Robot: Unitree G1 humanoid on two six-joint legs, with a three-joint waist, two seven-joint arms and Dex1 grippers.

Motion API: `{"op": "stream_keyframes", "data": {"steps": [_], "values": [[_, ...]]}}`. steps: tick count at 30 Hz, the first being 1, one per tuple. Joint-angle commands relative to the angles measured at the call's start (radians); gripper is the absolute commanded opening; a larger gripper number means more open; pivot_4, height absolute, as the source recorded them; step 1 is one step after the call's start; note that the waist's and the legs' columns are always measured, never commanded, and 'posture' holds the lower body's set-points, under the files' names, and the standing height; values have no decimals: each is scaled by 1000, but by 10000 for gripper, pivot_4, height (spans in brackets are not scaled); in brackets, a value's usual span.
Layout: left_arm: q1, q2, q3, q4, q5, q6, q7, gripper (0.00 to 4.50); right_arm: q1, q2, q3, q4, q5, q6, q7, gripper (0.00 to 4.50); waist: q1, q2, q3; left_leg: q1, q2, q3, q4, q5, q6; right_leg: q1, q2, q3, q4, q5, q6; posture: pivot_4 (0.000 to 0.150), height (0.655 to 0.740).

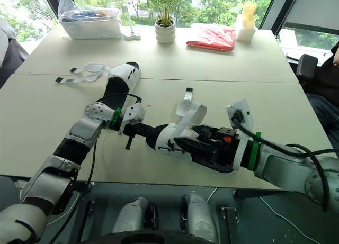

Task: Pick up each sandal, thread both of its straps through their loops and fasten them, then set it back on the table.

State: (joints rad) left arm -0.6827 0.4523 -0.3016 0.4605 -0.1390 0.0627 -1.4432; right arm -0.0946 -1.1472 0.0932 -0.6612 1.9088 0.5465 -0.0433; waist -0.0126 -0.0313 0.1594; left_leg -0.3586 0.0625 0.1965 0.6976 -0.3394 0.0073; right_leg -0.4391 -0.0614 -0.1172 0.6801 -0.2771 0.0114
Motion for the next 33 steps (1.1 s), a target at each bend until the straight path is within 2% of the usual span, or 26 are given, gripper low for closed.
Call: {"op": "stream_keyframes", "data": {"steps": [1,10,14,19,20,27,33], "values": [[0,4,-15,6,22,-6,-4,0,-77,96,46,60,63,71,-97,44707,-1,0,0,0,0,0,0,0,0,0,0,0,0,0,0,1500,7278],[-2,3,-11,6,22,-5,6,0,-213,363,101,301,62,228,-259,44707,-2,1,-1,-1,0,0,0,0,0,0,0,0,0,0,0,1500,7278],[5,9,-8,-6,18,2,7,0,-236,389,95,314,-3,280,-239,28180,-2,1,-1,-1,0,0,0,0,0,0,0,0,0,0,0,1500,7278],[9,13,-6,-14,17,11,13,0,-240,361,60,260,-144,358,-98,3211,-2,1,-1,-1,0,0,0,0,0,0,0,0,0,0,0,1500,7278],[9,13,-6,-15,17,12,13,0,-241,358,52,256,-157,368,-77,805,-2,1,-1,-1,0,0,0,0,0,0,0,0,0,0,0,1500,7278],[14,9,-9,-21,18,11,18,0,-307,326,-30,352,-77,448,-8,805,-2,1,-1,-1,0,0,0,0,0,0,0,-1,0,0,0,1500,7278],[17,9,-7,-22,18,8,24,0,-328,292,-7,393,-41,555,37,805,-2,1,-1,-2,0,-1,0,0,0,-1,0,-1,0,0,0,1500,7278]]}}
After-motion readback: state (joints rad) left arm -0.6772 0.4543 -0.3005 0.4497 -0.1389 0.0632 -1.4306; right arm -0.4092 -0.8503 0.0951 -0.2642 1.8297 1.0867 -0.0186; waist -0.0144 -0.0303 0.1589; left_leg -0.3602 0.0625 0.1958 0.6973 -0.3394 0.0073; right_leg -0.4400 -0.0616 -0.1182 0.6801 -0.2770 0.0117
